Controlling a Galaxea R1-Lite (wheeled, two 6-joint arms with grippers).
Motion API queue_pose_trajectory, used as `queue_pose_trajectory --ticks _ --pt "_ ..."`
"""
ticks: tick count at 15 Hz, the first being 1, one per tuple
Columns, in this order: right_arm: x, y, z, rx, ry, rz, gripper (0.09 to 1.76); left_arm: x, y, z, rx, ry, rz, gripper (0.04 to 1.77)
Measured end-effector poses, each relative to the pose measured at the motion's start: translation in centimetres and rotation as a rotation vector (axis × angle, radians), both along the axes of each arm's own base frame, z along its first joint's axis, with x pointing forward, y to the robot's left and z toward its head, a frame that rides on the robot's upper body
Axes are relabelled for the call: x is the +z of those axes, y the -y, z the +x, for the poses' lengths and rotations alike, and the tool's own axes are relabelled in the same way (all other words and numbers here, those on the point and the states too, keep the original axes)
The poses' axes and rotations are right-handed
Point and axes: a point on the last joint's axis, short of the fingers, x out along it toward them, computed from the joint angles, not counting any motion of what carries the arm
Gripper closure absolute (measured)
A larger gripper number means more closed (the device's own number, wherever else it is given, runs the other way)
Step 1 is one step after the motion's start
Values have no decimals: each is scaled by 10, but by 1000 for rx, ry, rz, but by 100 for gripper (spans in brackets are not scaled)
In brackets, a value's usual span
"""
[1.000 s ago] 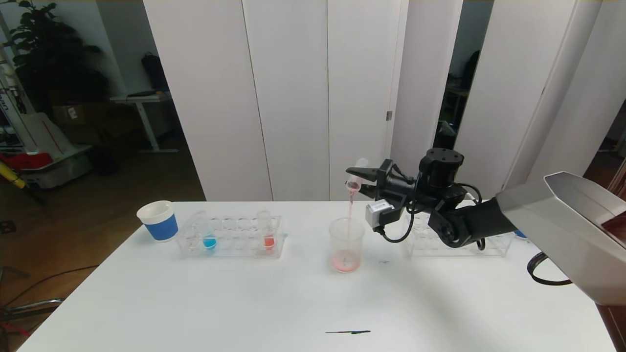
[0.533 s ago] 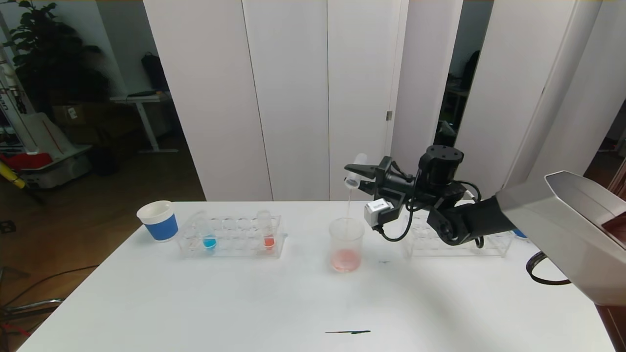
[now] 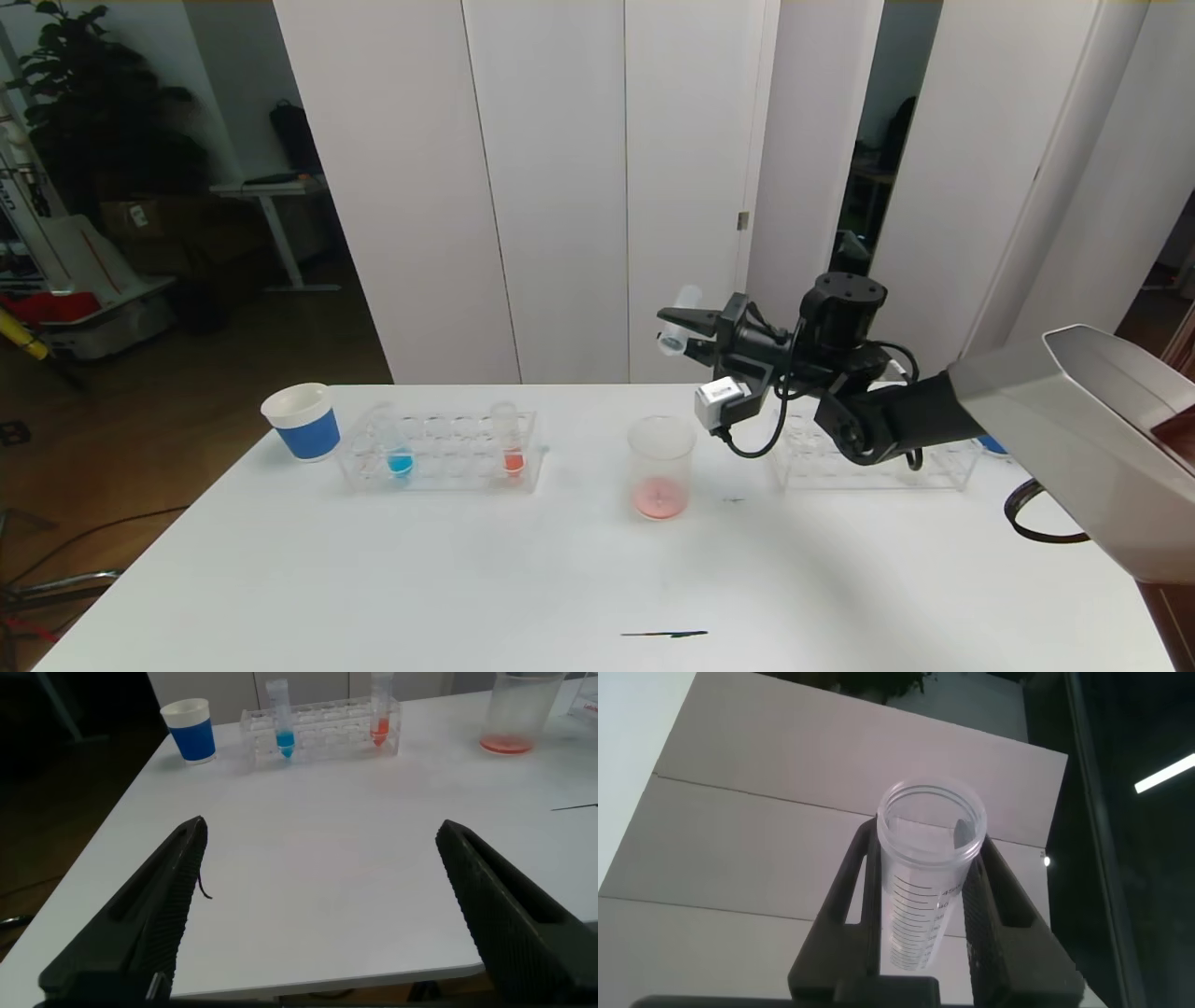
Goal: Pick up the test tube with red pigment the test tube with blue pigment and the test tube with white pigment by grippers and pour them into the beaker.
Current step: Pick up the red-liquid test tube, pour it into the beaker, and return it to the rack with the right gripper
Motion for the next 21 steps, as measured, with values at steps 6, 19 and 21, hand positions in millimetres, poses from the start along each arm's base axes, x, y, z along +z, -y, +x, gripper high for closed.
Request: queue_pose_trajectory --ticks 6,19,21 --pt "19 1 -3 -56 -22 56 127 0 0 0 0 0 0 6" --pt "121 34 -53 -705 -543 1364 127 0 0 0 0 0 0 6" --pt "108 42 -60 -731 -669 1494 127 0 0 0 0 0 0 6"
